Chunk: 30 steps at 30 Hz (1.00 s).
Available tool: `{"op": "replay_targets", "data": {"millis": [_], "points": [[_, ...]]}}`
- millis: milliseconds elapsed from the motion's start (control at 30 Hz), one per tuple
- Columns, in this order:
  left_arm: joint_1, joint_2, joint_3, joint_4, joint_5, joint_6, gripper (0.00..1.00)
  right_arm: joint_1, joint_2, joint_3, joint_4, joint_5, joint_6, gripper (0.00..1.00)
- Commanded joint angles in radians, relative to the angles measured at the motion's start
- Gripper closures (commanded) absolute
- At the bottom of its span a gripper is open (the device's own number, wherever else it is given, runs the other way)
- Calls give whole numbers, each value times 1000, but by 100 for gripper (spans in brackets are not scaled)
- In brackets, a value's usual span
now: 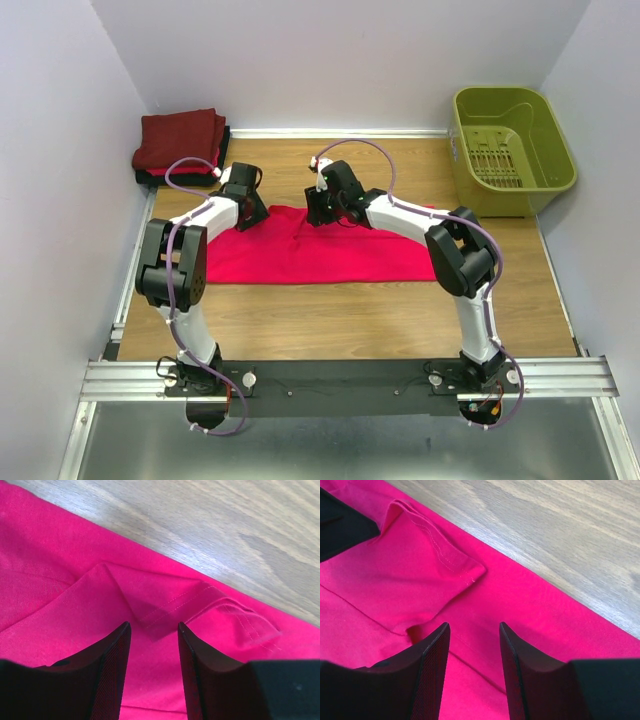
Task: Fold and stack the t-shirts
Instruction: Fold the tshirt
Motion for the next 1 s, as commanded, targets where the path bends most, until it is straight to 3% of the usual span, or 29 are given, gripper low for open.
{"op": "replay_targets", "data": {"millis": [0,367,600,967], "points": [[-7,28,28,-12,-35,0,50,-4,-24,-3,16,16,-22,48],[-13,35,29,7,-11,-9,66,-4,-1,18,16,8,-24,48],[-13,20,28,11,-12,5,100,-4,29,54,16,2,-19,48],[1,-26,83,-38,-86,69,100,-34,130,162,18,-73,73,50]]}}
